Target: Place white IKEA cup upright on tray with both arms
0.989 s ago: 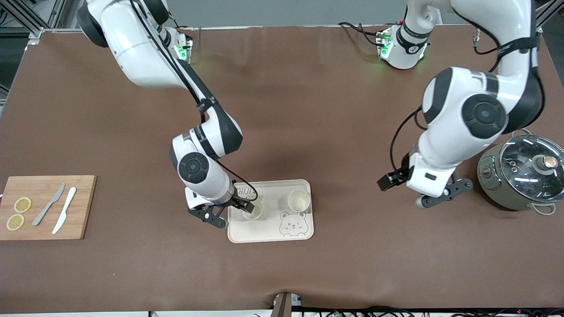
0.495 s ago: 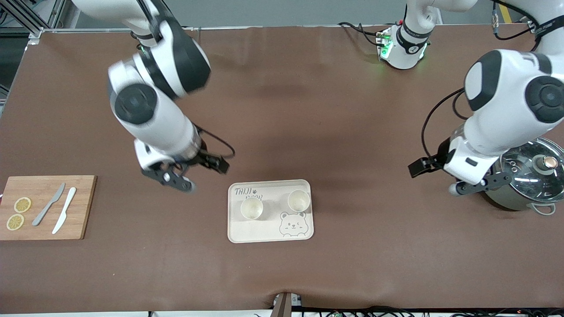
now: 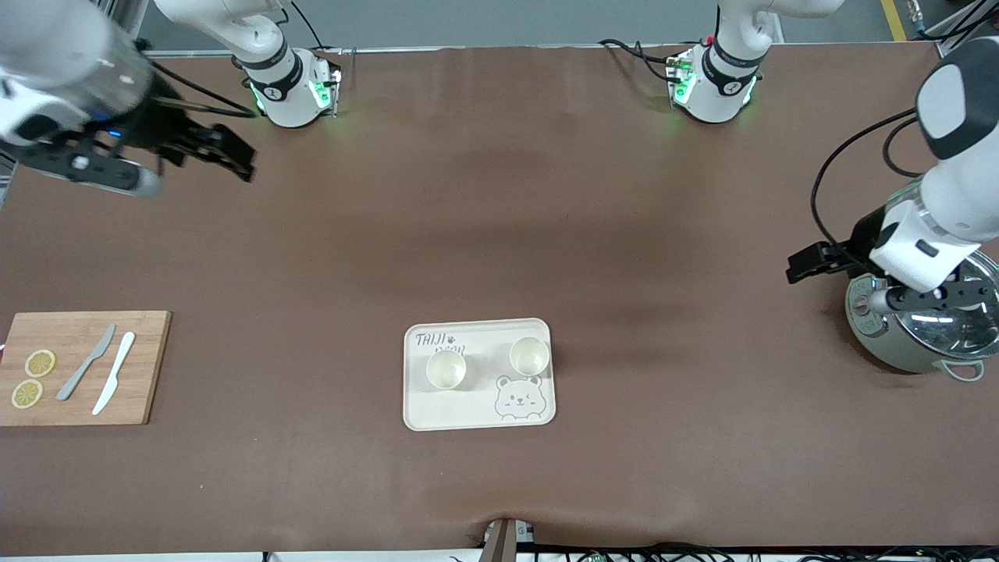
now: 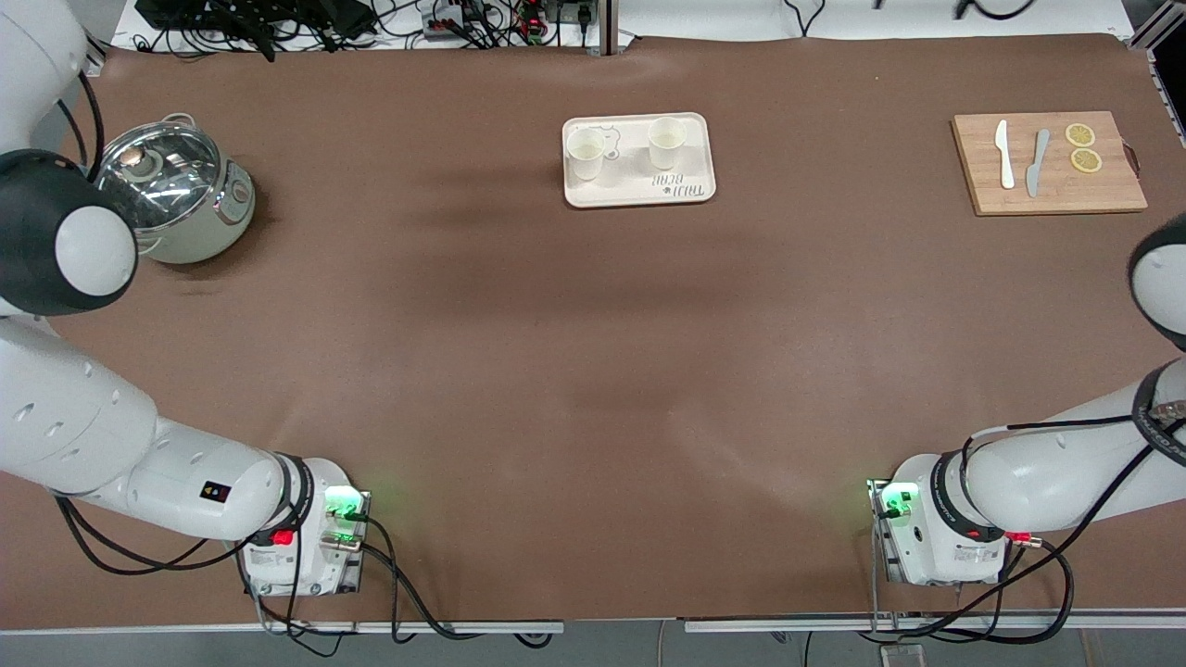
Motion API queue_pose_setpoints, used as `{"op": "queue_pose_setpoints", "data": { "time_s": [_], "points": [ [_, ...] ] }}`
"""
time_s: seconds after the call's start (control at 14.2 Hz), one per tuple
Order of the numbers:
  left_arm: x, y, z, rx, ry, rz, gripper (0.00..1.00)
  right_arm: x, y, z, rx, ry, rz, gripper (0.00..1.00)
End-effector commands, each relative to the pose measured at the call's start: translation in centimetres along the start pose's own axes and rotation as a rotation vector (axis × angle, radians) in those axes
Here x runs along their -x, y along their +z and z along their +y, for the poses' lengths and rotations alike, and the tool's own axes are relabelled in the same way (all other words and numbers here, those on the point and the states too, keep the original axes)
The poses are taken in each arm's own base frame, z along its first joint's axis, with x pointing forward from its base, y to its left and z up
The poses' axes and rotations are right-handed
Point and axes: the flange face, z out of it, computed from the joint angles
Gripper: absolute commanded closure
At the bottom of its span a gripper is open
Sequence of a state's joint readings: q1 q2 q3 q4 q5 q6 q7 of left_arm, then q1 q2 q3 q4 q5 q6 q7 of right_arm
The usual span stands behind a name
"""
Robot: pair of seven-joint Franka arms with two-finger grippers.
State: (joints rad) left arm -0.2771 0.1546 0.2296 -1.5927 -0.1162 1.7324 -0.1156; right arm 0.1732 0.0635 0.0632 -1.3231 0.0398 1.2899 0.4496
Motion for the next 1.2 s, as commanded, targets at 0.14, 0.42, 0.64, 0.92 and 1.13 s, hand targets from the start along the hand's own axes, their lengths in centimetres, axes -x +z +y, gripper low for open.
{"op": "queue_pose_setpoints", "data": {
  "time_s": [0.14, 0.42, 0.64, 0.92, 1.13],
  "points": [
    [2.4, -3.4, -2.9, -0.019, 0.043, -0.002, 0.00, -1.7, 0.7, 14.0, -0.026, -0.110, 0.008, 0.00],
    [2.4, -6.8, -3.0, -0.056, 0.048, 0.052, 0.00, -3.3, 0.9, 19.1, 0.014, -0.127, 0.047, 0.00],
    [2.3, -9.6, -2.9, -0.059, 0.046, 0.102, 0.00, -3.7, 1.3, 19.1, 0.020, -0.127, 0.040, 0.00],
    [3.1, -12.9, -4.3, -0.059, 0.020, 0.088, 0.00, -4.2, 1.9, 19.1, 0.019, -0.125, 0.035, 0.00],
    [3.2, -13.4, -5.3, -0.062, 0.003, 0.075, 0.00, -4.4, 2.2, 19.1, 0.019, -0.126, 0.029, 0.00]
  ]
}}
